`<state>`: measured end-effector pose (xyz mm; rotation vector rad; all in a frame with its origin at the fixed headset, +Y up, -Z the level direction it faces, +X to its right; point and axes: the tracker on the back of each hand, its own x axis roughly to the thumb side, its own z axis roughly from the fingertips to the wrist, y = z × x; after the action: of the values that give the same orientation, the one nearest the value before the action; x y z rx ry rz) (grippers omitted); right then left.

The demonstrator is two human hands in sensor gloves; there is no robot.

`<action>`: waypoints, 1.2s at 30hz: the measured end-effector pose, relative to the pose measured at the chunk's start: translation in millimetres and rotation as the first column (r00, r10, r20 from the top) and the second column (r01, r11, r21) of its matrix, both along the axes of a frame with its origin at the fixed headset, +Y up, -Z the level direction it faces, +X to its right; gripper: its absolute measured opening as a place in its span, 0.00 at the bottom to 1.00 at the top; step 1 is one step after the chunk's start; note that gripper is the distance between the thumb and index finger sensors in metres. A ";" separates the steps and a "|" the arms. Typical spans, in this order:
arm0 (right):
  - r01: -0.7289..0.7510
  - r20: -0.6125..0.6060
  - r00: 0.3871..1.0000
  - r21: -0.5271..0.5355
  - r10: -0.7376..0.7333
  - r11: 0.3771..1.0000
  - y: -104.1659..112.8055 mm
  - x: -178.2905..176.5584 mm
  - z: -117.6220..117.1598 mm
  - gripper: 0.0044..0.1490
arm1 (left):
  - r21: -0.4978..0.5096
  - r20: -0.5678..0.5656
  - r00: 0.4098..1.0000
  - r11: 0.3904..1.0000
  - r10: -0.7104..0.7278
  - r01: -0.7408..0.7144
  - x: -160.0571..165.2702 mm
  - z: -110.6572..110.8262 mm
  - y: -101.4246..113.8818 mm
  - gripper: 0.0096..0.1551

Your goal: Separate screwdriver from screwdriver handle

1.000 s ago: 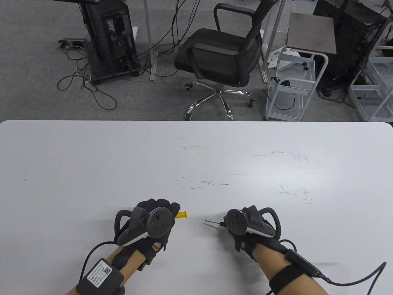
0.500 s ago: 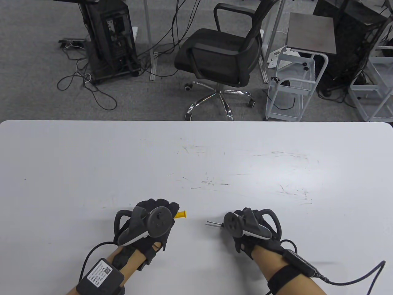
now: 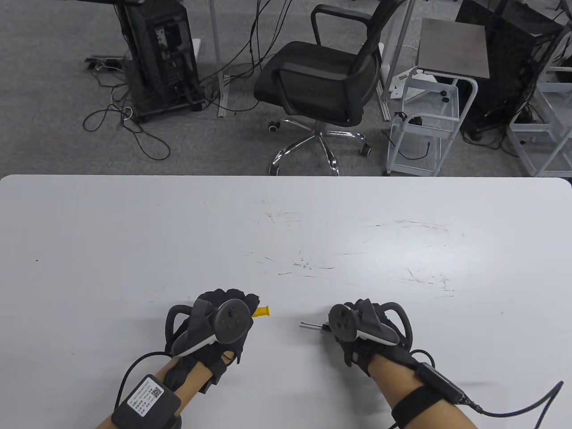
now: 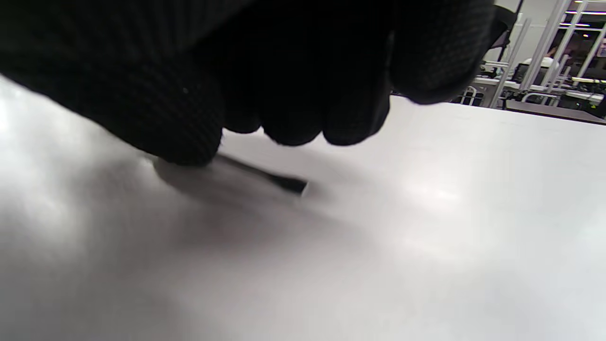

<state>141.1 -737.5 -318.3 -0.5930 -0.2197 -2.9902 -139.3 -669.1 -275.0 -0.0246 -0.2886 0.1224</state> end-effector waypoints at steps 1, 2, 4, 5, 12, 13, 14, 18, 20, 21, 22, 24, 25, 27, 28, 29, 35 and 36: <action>0.014 0.008 1.000 0.004 -0.014 1.000 8.5 1.9 1.2 0.37 | -0.005 -0.003 1.000 1.000 -0.001 0.001 -0.9 -1.2 -1.1 0.31; 0.047 0.013 0.999 0.026 -0.047 0.999 16.9 4.5 2.2 0.38 | -0.010 -0.007 1.000 1.000 -0.002 0.002 -1.8 -2.4 -2.2 0.30; 0.128 0.025 0.991 0.066 -0.130 0.990 32.6 11.1 3.1 0.38 | -0.025 -0.016 1.000 1.000 0.000 0.000 -4.2 -5.4 -5.1 0.30; 0.190 0.029 0.981 0.096 -0.193 0.977 41.1 16.2 3.3 0.38 | -0.037 -0.023 1.000 0.999 -0.001 0.000 -5.9 -7.5 -7.5 0.30; 0.419 0.038 0.900 0.198 -0.434 0.886 70.3 43.6 3.7 0.42 | -0.137 -0.079 0.996 0.990 -0.031 0.020 -19.9 -26.8 -36.7 0.30; 0.436 0.037 0.891 0.207 -0.452 0.876 72.4 46.4 3.8 0.42 | -0.160 -0.090 0.995 0.987 -0.041 0.026 -23.0 -30.2 -42.6 0.30; 0.453 0.037 0.882 0.214 -0.470 0.866 74.1 49.1 3.8 0.43 | -0.174 -0.101 0.994 0.984 -0.045 0.027 -25.7 -32.9 -47.5 0.30; 0.485 0.036 0.863 0.221 -0.504 0.846 76.9 56.1 3.0 0.46 | -0.230 -0.134 0.987 0.971 -0.093 0.060 -34.0 -40.7 -64.7 0.29; 0.495 0.034 0.857 0.227 -0.514 0.839 77.7 58.3 2.8 0.48 | -0.247 -0.143 0.983 0.966 -0.113 0.075 -35.9 -42.8 -68.9 0.29; 0.500 0.035 0.853 0.224 -0.520 0.836 77.7 59.0 2.5 0.48 | -0.256 -0.149 0.981 0.963 -0.127 0.086 -36.4 -43.3 -70.9 0.29; 0.503 0.036 0.852 0.220 -0.522 0.836 77.5 59.1 2.4 0.48 | -0.258 -0.150 0.979 0.962 -0.135 0.093 -36.6 -43.8 -72.3 0.29; 0.502 0.034 0.853 0.222 -0.521 0.836 77.4 59.0 2.4 0.48 | -0.263 -0.154 0.976 0.958 -0.154 0.110 -36.3 -44.5 -75.2 0.29; 0.501 0.034 0.853 0.221 -0.520 0.837 77.7 58.6 2.6 0.48 | -0.266 -0.156 0.974 0.956 -0.166 0.120 -35.9 -44.4 -76.7 0.29; 0.501 0.030 0.854 0.223 -0.519 0.836 77.7 58.0 2.9 0.48 | -0.261 -0.156 0.972 0.956 -0.178 0.133 -34.9 -44.7 -78.6 0.29; 0.500 0.030 0.855 0.224 -0.518 0.837 77.8 57.9 2.9 0.48 | -0.261 -0.158 0.970 0.955 -0.183 0.138 -34.6 -44.7 -79.2 0.29; 0.498 0.030 0.855 0.224 -0.517 0.837 77.6 57.8 2.8 0.48 | -0.255 -0.160 0.969 0.956 -0.186 0.142 -34.4 -44.7 -80.0 0.29; 0.498 0.033 0.855 0.222 -0.517 0.838 77.9 57.4 3.0 0.48 | -0.250 -0.167 0.964 0.954 -0.209 0.164 -34.8 -46.1 -85.3 0.29; 0.498 0.033 0.856 0.222 -0.516 0.839 77.9 57.2 3.1 0.48 | -0.250 -0.167 0.963 0.954 -0.213 0.168 -34.8 -46.2 -86.0 0.29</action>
<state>198.3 -659.7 -315.2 -0.5637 0.2955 -3.4891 -174.1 -755.0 -321.2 -0.2730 -0.0753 -0.0354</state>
